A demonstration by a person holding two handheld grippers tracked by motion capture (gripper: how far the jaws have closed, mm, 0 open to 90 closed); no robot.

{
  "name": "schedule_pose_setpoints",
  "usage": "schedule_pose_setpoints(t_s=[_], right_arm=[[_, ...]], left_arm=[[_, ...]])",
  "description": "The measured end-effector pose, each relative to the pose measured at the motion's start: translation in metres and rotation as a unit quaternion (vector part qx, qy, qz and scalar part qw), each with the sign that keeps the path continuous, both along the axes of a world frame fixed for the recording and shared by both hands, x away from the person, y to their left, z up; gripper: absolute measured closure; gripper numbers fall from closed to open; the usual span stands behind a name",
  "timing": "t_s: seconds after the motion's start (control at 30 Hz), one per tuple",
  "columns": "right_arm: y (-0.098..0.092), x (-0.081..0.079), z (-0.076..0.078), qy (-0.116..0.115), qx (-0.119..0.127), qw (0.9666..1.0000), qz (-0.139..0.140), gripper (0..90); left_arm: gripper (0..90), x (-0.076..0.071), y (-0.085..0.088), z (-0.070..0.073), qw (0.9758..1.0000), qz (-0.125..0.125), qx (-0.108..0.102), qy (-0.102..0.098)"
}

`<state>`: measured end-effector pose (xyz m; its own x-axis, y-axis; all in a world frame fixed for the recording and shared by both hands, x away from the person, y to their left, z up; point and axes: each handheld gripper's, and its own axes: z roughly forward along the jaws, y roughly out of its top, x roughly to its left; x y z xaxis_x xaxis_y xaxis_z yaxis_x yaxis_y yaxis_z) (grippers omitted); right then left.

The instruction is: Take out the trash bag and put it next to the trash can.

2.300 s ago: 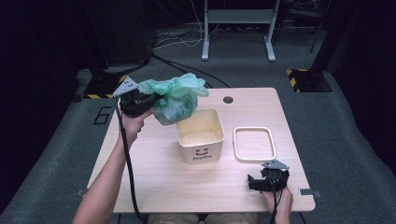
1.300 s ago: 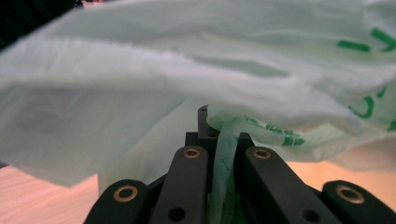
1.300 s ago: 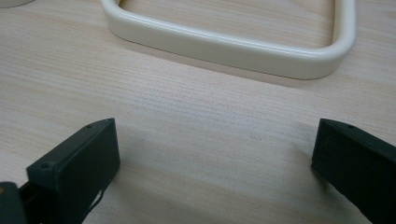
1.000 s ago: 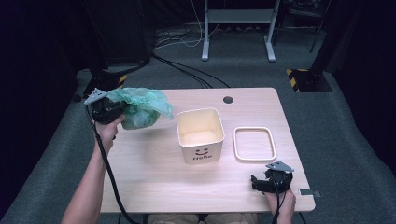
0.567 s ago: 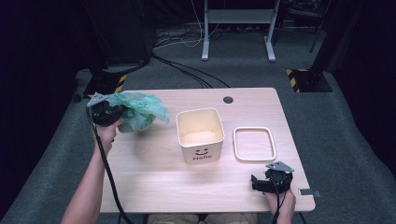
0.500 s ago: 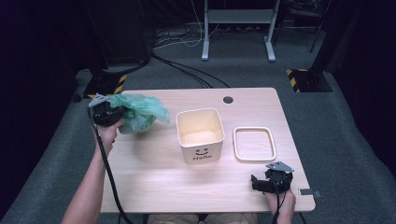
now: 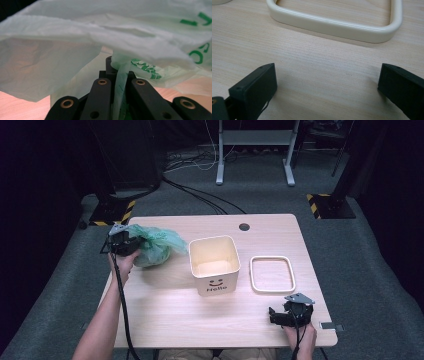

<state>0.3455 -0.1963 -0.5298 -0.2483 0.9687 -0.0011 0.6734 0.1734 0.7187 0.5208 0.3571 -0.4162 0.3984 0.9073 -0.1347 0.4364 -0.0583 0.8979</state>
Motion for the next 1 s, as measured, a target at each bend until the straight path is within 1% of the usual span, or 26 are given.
schedule_pose_setpoints(t_s=[0.07,0.23,0.3,0.43,0.53,0.6,0.77,0.87,0.93,1.0], right_arm=[[0.0,0.0,0.0,0.0,0.0,1.0,0.0,1.3],[0.0,0.0,0.0,0.0,0.0,1.0,0.0,1.4],[0.0,0.0,0.0,-0.001,0.0,1.0,0.001,1.4],[0.0,0.0,0.0,-0.001,0.0,1.0,0.001,1.4],[0.0,0.0,0.0,-0.001,0.0,1.0,0.001,1.5],[0.0,0.0,0.0,-0.001,0.0,1.0,0.001,1.5],[0.0,0.0,0.0,-0.001,0.0,1.0,0.001,1.5],[0.0,0.0,0.0,-0.001,0.0,1.0,0.001,1.5],[0.0,0.0,0.0,-0.001,0.0,1.0,0.001,1.5],[0.0,0.0,0.0,-0.001,0.0,1.0,0.001,1.5]], left_arm=[[89.6,-0.003,-0.001,0.0,1.0,-0.003,0.0,0.002],[88.3,-0.015,-0.004,-0.003,0.9998,-0.007,0.021,-0.003],[87.1,-0.02,-0.003,-0.005,0.9997,-0.01,0.023,-0.006],[83.4,-0.029,-0.003,-0.008,0.9995,-0.014,0.026,-0.005],[78.7,-0.037,-0.004,-0.009,0.999,-0.016,0.041,-0.008],[72.6,-0.042,-0.006,-0.009,0.9985,-0.017,0.052,-0.003],[49.8,-0.056,-0.009,-0.014,0.9972,-0.003,0.074,0.009],[39.0,-0.065,-0.01,-0.018,0.9968,0.002,0.078,0.016],[32.4,-0.071,-0.01,-0.021,0.9968,0.004,0.077,0.021],[26.3,-0.076,-0.009,-0.024,0.9966,0.003,0.079,0.024]])
